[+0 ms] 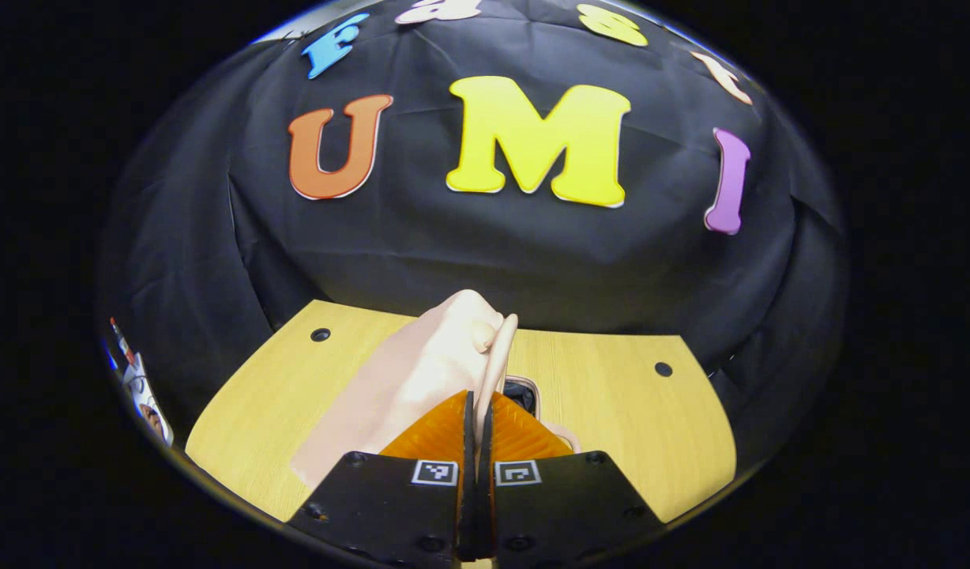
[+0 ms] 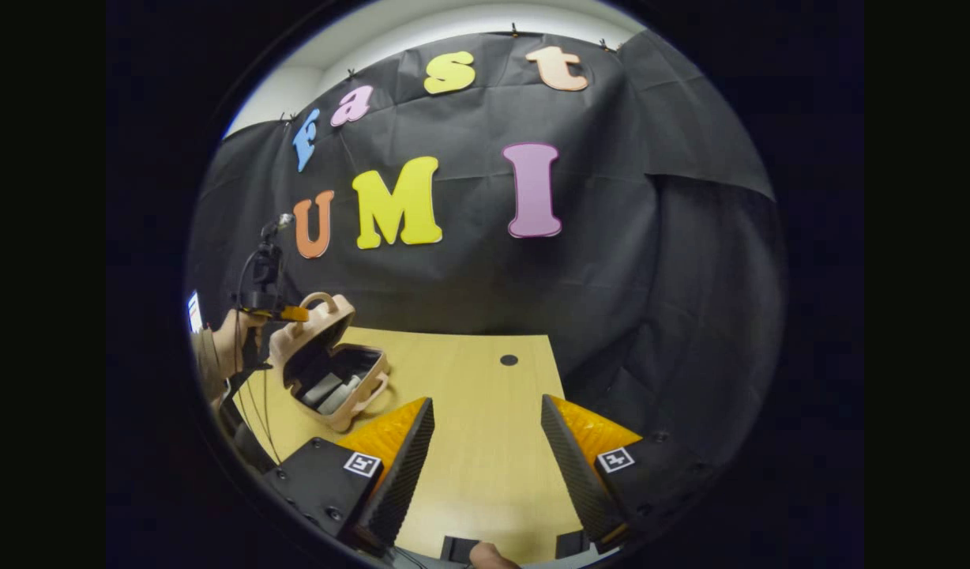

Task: First open the suitcase, pack the skin care products into it, and then close the suitcase.

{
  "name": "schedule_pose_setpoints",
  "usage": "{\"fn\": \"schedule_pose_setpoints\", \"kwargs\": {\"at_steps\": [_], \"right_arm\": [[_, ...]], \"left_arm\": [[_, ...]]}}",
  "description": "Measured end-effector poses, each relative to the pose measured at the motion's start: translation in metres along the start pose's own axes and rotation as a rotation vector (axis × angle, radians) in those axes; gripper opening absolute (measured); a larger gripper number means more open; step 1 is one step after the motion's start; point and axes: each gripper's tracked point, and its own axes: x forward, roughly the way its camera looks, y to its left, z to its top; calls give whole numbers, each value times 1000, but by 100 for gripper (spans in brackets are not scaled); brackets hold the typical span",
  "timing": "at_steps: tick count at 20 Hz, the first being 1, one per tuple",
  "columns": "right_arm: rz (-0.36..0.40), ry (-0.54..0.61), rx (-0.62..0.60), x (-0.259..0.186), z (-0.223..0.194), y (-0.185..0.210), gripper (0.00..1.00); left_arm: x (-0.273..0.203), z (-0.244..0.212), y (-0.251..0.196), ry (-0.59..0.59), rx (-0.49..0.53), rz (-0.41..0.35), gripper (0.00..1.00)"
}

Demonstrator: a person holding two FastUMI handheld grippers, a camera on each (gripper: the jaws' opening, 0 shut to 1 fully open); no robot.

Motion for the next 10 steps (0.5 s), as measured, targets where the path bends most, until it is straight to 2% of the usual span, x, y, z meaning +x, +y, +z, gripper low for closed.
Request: {"fn": "schedule_pose_setpoints", "kwargs": {"at_steps": [4,5,6,9,10], "right_arm": [[-20,8,16,-12,-27,-26,81],[-28,17,33,-14,-35,-33,77],[-44,27,51,-16,-43,-42,81],[-111,55,83,-18,-62,-72,81],[-129,60,99,-18,-64,-81,77]], "left_arm": [[25,-59,-57,121,107,-6,3],[30,-74,-64,148,132,6,4],[36,-86,-70,174,160,16,4],[46,-112,-83,236,221,55,4],[51,-117,-84,245,239,64,4]]}}
